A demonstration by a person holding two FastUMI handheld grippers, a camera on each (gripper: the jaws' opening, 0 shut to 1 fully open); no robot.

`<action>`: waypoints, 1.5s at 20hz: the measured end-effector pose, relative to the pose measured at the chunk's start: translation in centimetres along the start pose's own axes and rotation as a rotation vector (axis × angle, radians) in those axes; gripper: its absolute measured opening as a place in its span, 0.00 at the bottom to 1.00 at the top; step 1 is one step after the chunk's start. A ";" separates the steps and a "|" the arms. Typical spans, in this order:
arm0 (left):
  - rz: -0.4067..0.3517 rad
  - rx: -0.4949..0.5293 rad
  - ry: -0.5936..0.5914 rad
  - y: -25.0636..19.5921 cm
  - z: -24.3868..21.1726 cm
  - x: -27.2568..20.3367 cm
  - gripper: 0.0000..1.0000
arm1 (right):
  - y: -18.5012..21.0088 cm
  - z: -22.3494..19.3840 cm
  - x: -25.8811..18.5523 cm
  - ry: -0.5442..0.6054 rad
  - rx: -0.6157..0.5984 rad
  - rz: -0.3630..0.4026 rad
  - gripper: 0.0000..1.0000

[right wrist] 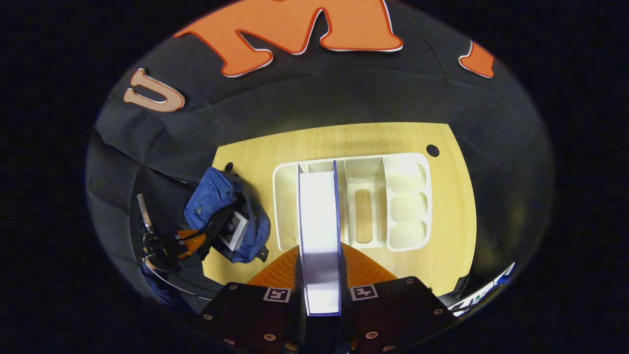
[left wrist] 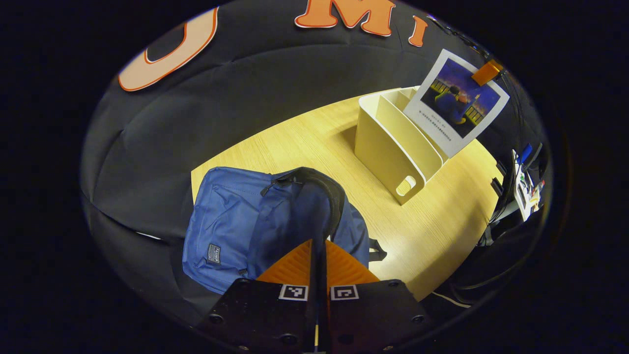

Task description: Open the schoolbag, grab two books from the bookshelf and put them into the schoolbag.

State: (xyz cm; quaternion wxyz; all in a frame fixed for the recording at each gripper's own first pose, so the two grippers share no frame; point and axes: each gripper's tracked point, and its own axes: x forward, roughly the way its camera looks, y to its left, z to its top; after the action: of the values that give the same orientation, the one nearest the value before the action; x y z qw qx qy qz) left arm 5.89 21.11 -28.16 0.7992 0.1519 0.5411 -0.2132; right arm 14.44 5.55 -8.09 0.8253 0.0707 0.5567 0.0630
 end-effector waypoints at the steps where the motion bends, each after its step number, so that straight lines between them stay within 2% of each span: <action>1: 0.004 0.002 0.000 0.1 0.1 -0.1 0.03 | 0.2 0.0 -0.6 -0.016 0.014 0.026 0.29; 5: 0.016 0.017 -0.002 0.4 0.3 -0.7 0.02 | 1.7 -0.5 -2.1 -0.097 0.085 0.127 0.29; 10: 0.031 0.021 -0.018 1.3 1.3 -2.3 0.02 | 5.0 -1.2 -1.8 -0.164 0.191 0.319 0.29; 17: 0.037 0.002 -0.051 1.8 3.0 -4.8 0.03 | 10.8 -4.7 1.4 -0.129 0.206 0.463 0.28; 21: 0.064 0.018 -0.054 2.5 4.1 -6.0 0.03 | 14.7 -6.6 4.5 -0.084 0.182 0.504 0.28; 25: 0.055 0.006 -0.063 2.0 5.4 -6.6 0.02 | 17.8 -8.4 7.4 -0.053 0.167 0.528 0.28; 30: 0.036 -0.011 -0.062 1.0 5.6 -7.4 0.02 | 20.2 -10.6 11.4 -0.051 0.188 0.512 0.28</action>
State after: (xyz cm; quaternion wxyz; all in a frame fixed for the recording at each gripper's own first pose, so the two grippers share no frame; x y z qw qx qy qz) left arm 8.48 20.66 -19.17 0.8202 0.1507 0.5143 -0.2004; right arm 8.37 27.99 -18.60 0.7861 0.2871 0.5030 0.2157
